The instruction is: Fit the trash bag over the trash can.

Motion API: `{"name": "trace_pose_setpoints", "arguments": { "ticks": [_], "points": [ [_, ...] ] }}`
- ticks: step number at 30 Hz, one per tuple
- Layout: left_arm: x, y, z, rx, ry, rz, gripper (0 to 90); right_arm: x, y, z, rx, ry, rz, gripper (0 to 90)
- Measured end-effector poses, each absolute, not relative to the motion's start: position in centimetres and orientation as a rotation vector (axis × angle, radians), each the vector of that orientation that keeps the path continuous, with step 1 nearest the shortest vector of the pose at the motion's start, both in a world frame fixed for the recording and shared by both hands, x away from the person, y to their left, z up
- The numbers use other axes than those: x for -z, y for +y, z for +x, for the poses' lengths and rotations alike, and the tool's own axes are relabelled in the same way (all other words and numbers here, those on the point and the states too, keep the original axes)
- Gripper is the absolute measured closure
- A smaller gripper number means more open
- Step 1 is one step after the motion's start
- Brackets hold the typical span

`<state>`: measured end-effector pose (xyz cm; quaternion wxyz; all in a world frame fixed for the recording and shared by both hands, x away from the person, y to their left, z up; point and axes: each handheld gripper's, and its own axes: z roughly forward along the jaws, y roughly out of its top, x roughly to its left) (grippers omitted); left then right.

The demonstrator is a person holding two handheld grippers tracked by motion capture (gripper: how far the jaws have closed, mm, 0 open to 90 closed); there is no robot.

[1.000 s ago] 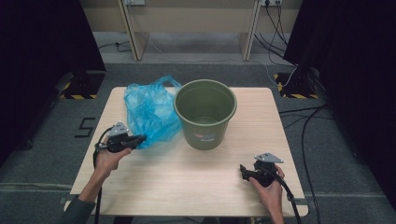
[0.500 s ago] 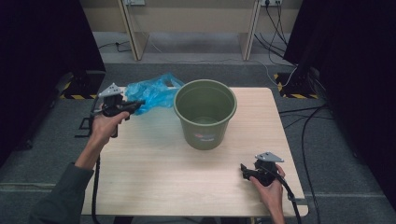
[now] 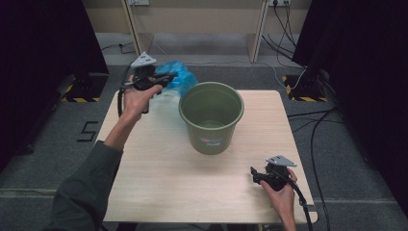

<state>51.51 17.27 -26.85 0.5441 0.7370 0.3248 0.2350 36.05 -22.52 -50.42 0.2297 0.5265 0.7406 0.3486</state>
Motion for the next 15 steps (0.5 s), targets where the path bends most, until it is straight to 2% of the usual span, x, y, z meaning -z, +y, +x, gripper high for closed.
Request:
{"name": "trace_pose_setpoints", "arguments": {
  "ticks": [5,10,15],
  "points": [
    [26.5,13.8,51.3,-0.534,0.722,1.763,86.2,50.2,-22.8,36.1,-0.97,2.031,1.443,22.8],
    [28.1,10.5,50.6,-0.471,0.655,1.835,86.2,49.3,-23.5,36.1,-0.976,2.004,1.437,22.8],
    [31.2,7.7,49.7,-0.407,0.595,1.941,86.0,45.8,-24.3,37.0,-1.003,1.949,1.391,23.1]
  ]
}}
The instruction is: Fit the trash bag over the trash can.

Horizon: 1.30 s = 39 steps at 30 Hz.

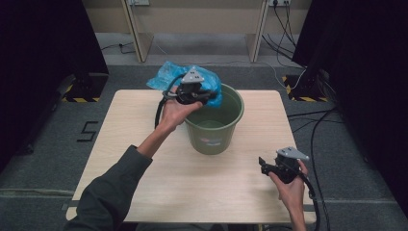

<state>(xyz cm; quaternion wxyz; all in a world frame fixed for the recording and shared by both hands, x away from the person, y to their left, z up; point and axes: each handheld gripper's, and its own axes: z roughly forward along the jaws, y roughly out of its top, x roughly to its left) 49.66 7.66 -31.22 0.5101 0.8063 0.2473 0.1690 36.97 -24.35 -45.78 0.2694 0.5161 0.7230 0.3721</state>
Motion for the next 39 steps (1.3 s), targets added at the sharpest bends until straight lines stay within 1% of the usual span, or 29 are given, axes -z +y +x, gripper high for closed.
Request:
{"name": "trace_pose_setpoints", "arguments": {
  "ticks": [4,5,6,7,10,12,13,14,17,21,22,25,28,29,30,32,37,38,39],
  "points": [
    [32.4,6.8,49.6,-0.399,0.587,1.986,85.7,42.8,-24.6,38.8,-1.052,1.934,1.363,23.6],
    [32.7,6.6,49.6,-0.387,0.586,2.004,85.7,42.8,-24.6,38.8,-1.052,1.934,1.363,23.6],
    [33.3,6.4,49.6,-0.35,0.577,2.043,84.9,41.1,-24.5,39.9,-1.063,1.93,1.341,23.7],
    [33.5,6.4,49.7,-0.323,0.58,2.043,84.1,40.3,-24.3,40.4,-1.066,1.927,1.326,23.6],
    [33.9,6.6,49.7,-0.294,0.592,2.056,82.8,38.1,-23.7,42.4,-1.087,1.945,1.304,23.5],
    [34.2,6.6,49.7,-0.289,0.587,2.07,81.4,36.7,-23.3,43.7,-1.117,1.954,1.294,23.6],
    [34.2,6.6,49.7,-0.289,0.587,2.07,81.3,36.7,-23.3,43.7,-1.117,1.954,1.294,23.6],
    [34.3,6.6,49.6,-0.293,0.581,2.072,81.2,35.3,-22.6,44.8,-1.126,1.949,1.271,23.8],
    [34.4,6.6,49.5,-0.29,0.582,2.064,81.1,33.5,-21.5,46.2,-1.138,1.951,1.24,25.2],
    [34.4,6.7,49.4,-0.286,0.578,2.06,80.0,32.3,-20.4,47.5,-1.141,1.963,1.213,27.8],
    [34.5,6.8,49.4,-0.279,0.581,2.048,79.9,31.8,-19.7,48.3,-1.157,1.98,1.193,31.7],
    [34.6,6.9,49.4,-0.277,0.583,2.043,80.0,31.4,-19.0,49.1,-1.181,2.002,1.182,33.1],
    [34.7,6.8,49.4,-0.284,0.58,2.039,78.8,30.8,-17.1,50.5,-1.196,2.046,1.141,38.4],
    [34.7,6.8,49.4,-0.286,0.579,2.039,78.8,30.8,-17.1,50.5,-1.196,2.046,1.141,38.4],
    [34.7,6.6,49.3,-0.287,0.576,2.042,78.0,30.6,-16.0,51.1,-1.198,2.087,1.094,42.3],
    [34.7,6.6,49.3,-0.289,0.573,2.043,77.5,30.5,-15.5,51.5,-1.202,2.106,1.081,43.1],
    [34.6,6.7,49.2,-0.302,0.56,2.041,73.8,30.9,-13.0,53.5,-1.241,2.236,1.053,54.9],
    [34.6,6.7,49.2,-0.302,0.56,2.041,72.7,30.9,-13.0,53.5,-1.241,2.236,1.053,54.9],
    [34.5,6.7,49.0,-0.302,0.549,2.044,70.7,31.2,-12.4,54.2,-1.21,2.281,1.034,63.7]
  ]
}}
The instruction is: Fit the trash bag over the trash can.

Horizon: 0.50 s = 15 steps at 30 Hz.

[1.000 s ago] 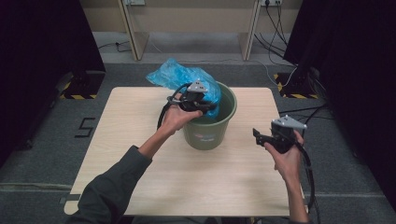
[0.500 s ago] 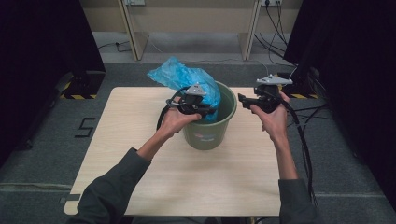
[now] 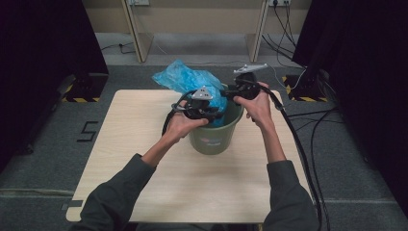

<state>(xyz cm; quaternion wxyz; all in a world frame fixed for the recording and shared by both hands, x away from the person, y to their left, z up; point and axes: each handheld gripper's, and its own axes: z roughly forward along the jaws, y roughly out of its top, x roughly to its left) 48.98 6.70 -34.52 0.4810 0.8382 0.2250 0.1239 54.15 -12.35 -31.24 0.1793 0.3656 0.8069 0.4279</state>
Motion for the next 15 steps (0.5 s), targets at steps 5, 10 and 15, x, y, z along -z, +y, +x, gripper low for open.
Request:
{"name": "trace_pose_setpoints", "arguments": {
  "ticks": [5,10,15],
  "points": [
    [33.4,7.8,48.4,-0.322,0.524,2.035,48.9,32.0,-12.1,54.6,-1.22,2.357,0.951,84.7],
    [31.5,10.1,48.6,-0.325,0.58,1.91,33.0,32.3,-12.5,53.4,-1.167,2.395,0.875,90.0],
    [30.7,12.9,50.9,-0.442,0.719,1.875,28.5,32.5,-12.6,52.4,-1.124,2.423,0.833,90.0]
  ]
}}
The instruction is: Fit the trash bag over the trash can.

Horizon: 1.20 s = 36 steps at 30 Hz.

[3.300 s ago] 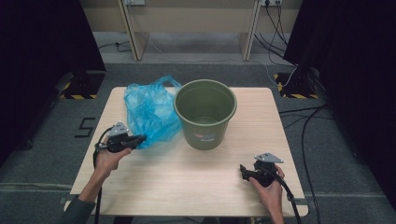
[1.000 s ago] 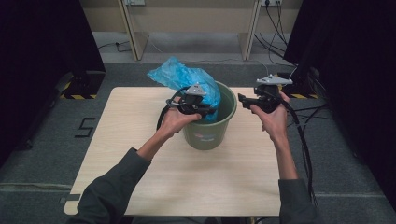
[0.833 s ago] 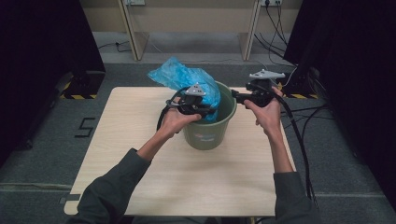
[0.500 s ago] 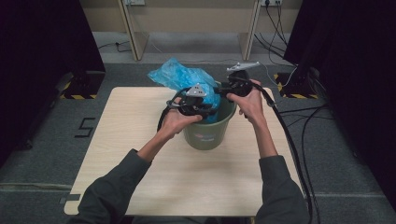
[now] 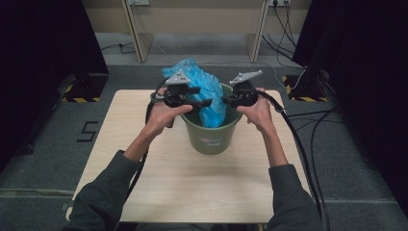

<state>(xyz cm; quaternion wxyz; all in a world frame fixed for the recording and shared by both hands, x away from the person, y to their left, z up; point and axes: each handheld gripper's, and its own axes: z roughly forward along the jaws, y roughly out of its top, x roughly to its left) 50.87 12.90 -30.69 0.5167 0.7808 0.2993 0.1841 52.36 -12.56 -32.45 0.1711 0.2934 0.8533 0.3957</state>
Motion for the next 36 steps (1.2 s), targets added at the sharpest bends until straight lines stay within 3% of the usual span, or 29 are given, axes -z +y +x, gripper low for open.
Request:
{"name": "trace_pose_setpoints", "arguments": {
  "ticks": [4,8,10,11,12,13,16,19,27,36],
  "points": [
    [31.8,14.5,54.2,-0.453,0.885,1.857,25.8,32.9,-12.5,50.8,-1.112,2.454,0.78,87.0],
    [32.8,14.3,55.7,-0.422,0.935,1.871,24.1,33.1,-12.3,50.2,-1.113,2.452,0.779,80.9],
    [33.4,13.8,56.1,-0.417,0.936,1.901,33.3,33.1,-12.1,50.0,-1.09,2.423,0.81,69.1],
    [33.6,13.6,56.2,-0.451,0.92,1.922,47.3,33.0,-12.3,50.0,-1.095,2.393,0.851,60.0],
    [33.6,13.4,56.2,-0.533,0.896,1.938,57.3,32.8,-12.4,50.1,-1.097,2.372,0.871,56.0],
    [33.6,13.4,56.2,-0.533,0.896,1.938,64.7,32.8,-12.4,50.1,-1.097,2.372,0.871,56.0],
    [33.4,13.3,55.8,-0.601,0.84,1.944,77.1,32.4,-13.1,50.4,-1.09,2.312,0.923,49.4],
    [33.0,13.1,54.7,-0.585,0.77,1.944,84.3,32.1,-13.5,50.7,-1.095,2.286,0.954,47.3],
    [33.9,10.6,49.7,-0.53,0.553,2.008,85.5,30.5,-14.0,52.0,-1.27,2.17,1.077,43.8],
    [34.4,8.9,47.0,-0.494,0.438,2.047,82.6,29.8,-9.9,53.3,-1.341,2.23,1.051,35.0]
  ]
}}
